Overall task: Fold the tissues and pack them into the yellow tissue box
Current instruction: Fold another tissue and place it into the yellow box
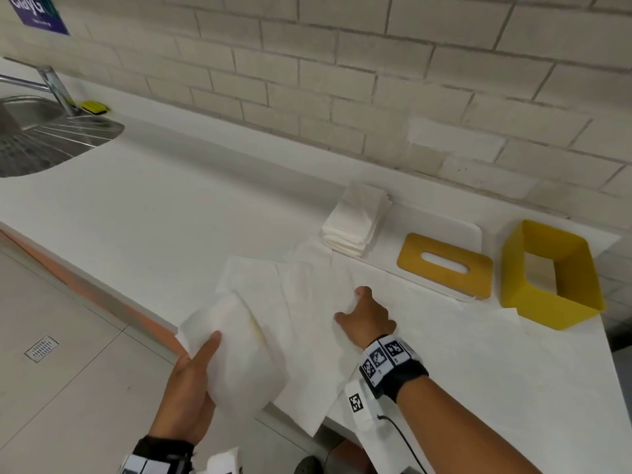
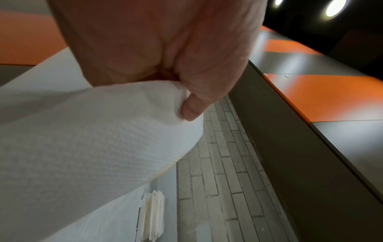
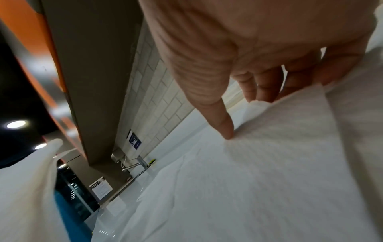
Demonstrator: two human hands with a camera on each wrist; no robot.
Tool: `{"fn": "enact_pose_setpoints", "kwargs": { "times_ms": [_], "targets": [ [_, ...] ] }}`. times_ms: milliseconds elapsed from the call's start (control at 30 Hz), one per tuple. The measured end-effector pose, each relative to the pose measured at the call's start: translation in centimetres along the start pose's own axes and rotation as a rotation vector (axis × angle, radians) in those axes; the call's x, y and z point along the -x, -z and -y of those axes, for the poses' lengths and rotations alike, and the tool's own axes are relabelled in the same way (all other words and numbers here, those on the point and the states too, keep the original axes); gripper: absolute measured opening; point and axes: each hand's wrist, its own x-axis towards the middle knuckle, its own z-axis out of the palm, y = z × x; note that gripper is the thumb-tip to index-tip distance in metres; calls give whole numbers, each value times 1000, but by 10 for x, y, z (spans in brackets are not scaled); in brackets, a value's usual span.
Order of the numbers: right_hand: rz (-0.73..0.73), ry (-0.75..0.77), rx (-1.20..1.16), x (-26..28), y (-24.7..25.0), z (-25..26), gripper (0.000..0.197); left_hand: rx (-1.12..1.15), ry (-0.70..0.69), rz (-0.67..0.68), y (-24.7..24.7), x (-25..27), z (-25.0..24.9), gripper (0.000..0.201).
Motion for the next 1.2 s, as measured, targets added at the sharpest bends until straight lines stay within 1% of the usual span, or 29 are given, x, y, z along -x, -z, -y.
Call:
{"fn": "enact_pose_setpoints", "kwargs": {
  "times_ms": [133,200,300,400,433,500,533,567,633,700,767,833,900,967,1033,1100,1133,1200],
  "targets": [
    [-17,-7,-127,-12,0,2,48,-24,18,21,-7,5,5,34],
    [-66,9,-211,-18,5,0,39,-28,39,40,-12,7,6,27],
    [-187,38,-328,-21,20,-4,28,-35,87,90,-22,8,7,23],
    [-315,67,-365,-19,40,-16,23,-81,127,135,-31,7,14,28],
    [-374,91,-400,-18,47,-21,22,-94,136,149,-33,6,16,31],
    [-487,187,-526,-8,64,-29,22,-99,144,168,-38,4,18,35],
    [-520,244,-592,2,75,-30,25,-93,145,174,-41,3,18,36],
    [-526,297,-653,14,86,-30,30,-80,149,182,-45,3,16,37],
    [-493,419,-778,43,107,-27,36,-31,155,205,-56,4,10,37],
    [-407,556,-943,73,121,-23,34,-6,147,261,-72,8,1,34],
    [-290,621,-1058,95,125,-21,33,-14,141,331,-92,14,-6,32],
    [-193,595,-1049,107,120,-23,32,-28,132,400,-113,20,-10,33],
    [-148,540,-943,113,110,-27,33,-35,116,451,-129,25,-11,34],
    [-158,454,-832,113,98,-36,38,-48,103,486,-140,29,-8,35],
    [-183,367,-778,112,89,-43,34,-72,93,511,-146,31,-3,35],
    [-217,312,-763,112,83,-46,26,-101,98,517,-151,34,1,34],
    [-226,293,-764,112,82,-47,28,-118,106,513,-152,34,4,34],
    [-182,252,-825,112,81,-47,32,-153,121,511,-155,35,8,34]
  ]
}}
